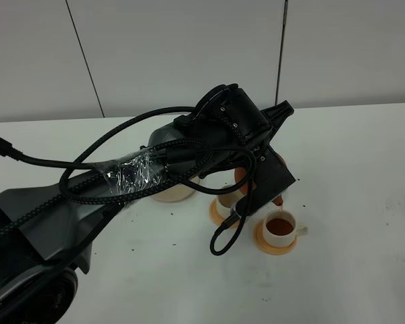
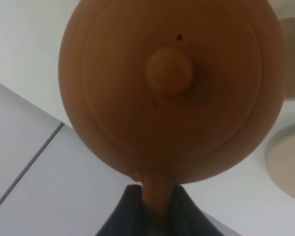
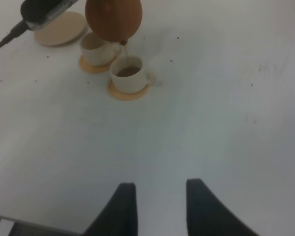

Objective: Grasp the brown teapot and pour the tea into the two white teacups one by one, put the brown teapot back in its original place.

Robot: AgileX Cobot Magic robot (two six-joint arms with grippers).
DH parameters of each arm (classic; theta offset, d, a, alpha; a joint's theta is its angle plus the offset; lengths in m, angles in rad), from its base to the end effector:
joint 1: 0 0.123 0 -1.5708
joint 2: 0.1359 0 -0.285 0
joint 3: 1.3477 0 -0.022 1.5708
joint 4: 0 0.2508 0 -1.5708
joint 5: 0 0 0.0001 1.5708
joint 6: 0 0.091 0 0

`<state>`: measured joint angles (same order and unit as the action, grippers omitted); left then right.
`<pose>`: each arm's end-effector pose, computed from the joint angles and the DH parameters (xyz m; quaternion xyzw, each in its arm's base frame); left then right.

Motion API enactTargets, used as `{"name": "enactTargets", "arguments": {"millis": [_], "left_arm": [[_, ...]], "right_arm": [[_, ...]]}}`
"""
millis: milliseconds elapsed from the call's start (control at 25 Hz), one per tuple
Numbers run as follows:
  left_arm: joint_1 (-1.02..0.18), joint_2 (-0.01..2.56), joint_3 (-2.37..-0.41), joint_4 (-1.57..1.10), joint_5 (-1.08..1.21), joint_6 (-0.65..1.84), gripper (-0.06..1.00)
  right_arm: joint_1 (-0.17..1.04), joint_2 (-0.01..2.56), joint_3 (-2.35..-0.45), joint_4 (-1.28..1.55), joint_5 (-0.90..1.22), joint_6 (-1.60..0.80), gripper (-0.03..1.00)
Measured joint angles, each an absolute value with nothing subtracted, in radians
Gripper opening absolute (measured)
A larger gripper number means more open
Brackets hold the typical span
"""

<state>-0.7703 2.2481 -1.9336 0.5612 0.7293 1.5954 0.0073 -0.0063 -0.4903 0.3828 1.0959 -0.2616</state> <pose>0.3891 -0.3325 0.2184 0.9012 0.2159 0.3348 0.1705 -0.0096 0.0302 0.2766 -0.1238 0.8383 0.1256 0.5158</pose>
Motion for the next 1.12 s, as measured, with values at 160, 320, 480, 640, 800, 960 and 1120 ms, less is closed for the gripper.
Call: {"name": "enactTargets", "arguments": {"millis": [160, 320, 480, 640, 800, 960, 1120], "left_arm": [[-0.77, 2.248, -1.934, 0.561, 0.729, 1.594, 0.17], [-0.77, 2.248, -1.934, 0.561, 0.729, 1.596, 0.17], [-0.77, 2.248, -1.934, 0.561, 0.729, 1.597, 0.17], [-0.77, 2.248, -1.934, 0.561, 0.729, 1.597, 0.17], [-0.77, 2.248, -1.934, 0.561, 0.729, 1.604, 0.17], [-0.77, 2.248, -1.934, 0.561, 0.73, 1.619, 0.17], [-0.77, 2.248, -1.934, 0.561, 0.732, 1.624, 0.17]], "right_arm": [[0.007, -0.006, -0.49, 0.383, 1.096, -0.262, 0.24], [0.007, -0.006, -0.49, 0.383, 1.096, -0.262, 0.24], [0.007, -0.006, -0.49, 0.383, 1.096, -0.262, 0.24], [0.007, -0.006, -0.49, 0.383, 1.096, -0.262, 0.24], [0.007, -0.006, -0.49, 0.383, 1.096, -0.262, 0.24], [0.007, -0.006, -0.49, 0.383, 1.096, -0.262, 0.24], [0.007, -0.006, -0.49, 0.383, 1.096, -0.262, 0.24]]}}
